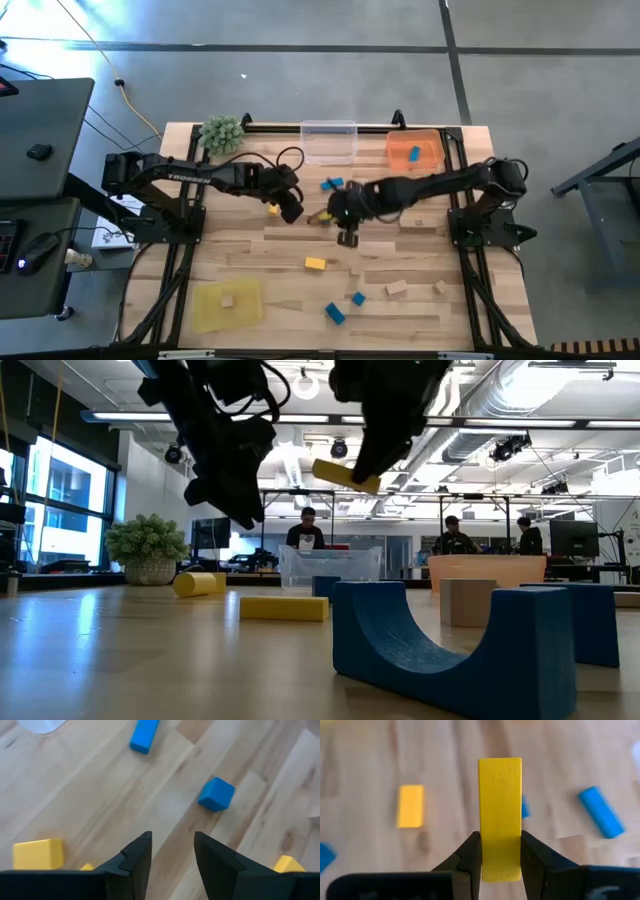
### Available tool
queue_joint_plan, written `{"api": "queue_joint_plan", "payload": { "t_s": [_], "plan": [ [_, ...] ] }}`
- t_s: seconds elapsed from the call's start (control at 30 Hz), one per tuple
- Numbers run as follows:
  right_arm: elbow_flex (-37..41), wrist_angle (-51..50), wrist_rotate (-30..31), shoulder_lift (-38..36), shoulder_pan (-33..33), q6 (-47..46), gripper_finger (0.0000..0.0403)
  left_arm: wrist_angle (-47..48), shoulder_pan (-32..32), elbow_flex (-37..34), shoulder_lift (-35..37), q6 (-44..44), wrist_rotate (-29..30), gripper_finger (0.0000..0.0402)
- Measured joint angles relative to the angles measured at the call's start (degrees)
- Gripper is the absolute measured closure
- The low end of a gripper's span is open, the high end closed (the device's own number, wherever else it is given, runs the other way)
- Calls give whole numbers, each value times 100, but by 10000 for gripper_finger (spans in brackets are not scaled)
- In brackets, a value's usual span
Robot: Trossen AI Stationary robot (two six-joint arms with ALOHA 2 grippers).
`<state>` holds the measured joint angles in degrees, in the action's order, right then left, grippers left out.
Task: Sort & place blocks by color
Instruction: Put the yellow block into the transparent bin
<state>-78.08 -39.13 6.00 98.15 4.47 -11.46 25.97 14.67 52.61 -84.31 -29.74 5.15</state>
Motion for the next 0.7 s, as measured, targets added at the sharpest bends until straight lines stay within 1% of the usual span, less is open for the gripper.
{"api": "queue_joint_plan", "payload": {
  "t_s": [0.17,0.33,0.5,0.6,0.7],
  "plan": [
    [-149,-9,58,0,-587,449,325,24,142,1,0,0,2,266],
    [-231,49,417,0,-1140,903,325,40,249,-1,0,0,2,266],
    [-252,89,515,0,-1682,1276,325,40,347,1,0,0,10,266],
    [-252,141,695,0,-1972,1544,325,40,419,1,0,0,15,266],
    [-252,398,808,0,-2259,1768,325,40,504,1,0,0,24,266]
  ]
}}
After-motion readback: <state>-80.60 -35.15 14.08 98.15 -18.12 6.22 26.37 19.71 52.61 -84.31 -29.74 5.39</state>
